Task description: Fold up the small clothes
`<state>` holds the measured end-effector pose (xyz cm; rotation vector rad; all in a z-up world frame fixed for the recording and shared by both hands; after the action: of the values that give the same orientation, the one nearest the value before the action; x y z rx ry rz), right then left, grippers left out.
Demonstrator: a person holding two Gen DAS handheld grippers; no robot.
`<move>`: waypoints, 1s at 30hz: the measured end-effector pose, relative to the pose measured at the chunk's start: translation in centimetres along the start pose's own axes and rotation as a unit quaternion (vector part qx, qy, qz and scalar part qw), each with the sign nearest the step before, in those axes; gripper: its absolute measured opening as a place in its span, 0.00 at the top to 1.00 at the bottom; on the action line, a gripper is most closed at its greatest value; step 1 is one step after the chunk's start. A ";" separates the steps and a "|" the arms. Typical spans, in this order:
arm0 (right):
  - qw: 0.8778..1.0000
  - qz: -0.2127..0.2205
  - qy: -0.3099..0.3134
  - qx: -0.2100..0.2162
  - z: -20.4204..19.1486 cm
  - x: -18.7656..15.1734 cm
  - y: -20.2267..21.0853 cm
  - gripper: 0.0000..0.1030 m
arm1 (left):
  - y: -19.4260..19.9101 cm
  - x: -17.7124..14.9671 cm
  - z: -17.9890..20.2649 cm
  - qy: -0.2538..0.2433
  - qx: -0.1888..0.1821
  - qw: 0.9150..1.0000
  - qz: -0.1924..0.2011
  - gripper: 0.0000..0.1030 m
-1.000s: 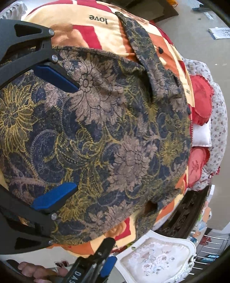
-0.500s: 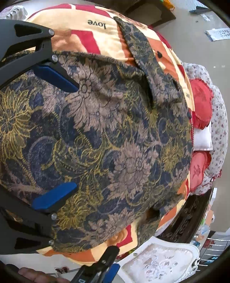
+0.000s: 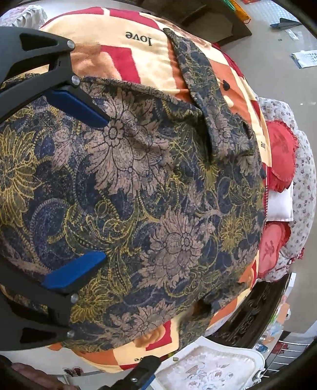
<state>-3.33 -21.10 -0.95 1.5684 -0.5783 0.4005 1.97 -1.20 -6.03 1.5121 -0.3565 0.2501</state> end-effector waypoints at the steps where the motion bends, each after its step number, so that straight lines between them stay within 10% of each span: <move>1: 1.000 -0.002 0.000 0.000 -0.1 -0.1 -0.1 0.09 | 0.0 0.0 -0.1 0.001 -0.001 1.000 0.000 0.00; 30: 0.999 -0.022 0.026 0.016 -1.9 -1.0 -0.4 0.14 | -0.9 -0.1 -0.9 0.016 0.001 1.000 -0.022 0.00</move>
<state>-3.71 -19.09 -1.70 1.5950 -0.4993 0.4178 2.25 -0.39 -6.88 1.5148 -0.2974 0.2410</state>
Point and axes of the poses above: each gripper's, at about its wrist camera, not at the fingertips, and y roughly against the way its jaws point, z to its right, x to its top, the point moved 4 cm from there along -y, roughly the way its jaws point, and after that the axes turned 10 degrees about -z, right-handed, at the moved point
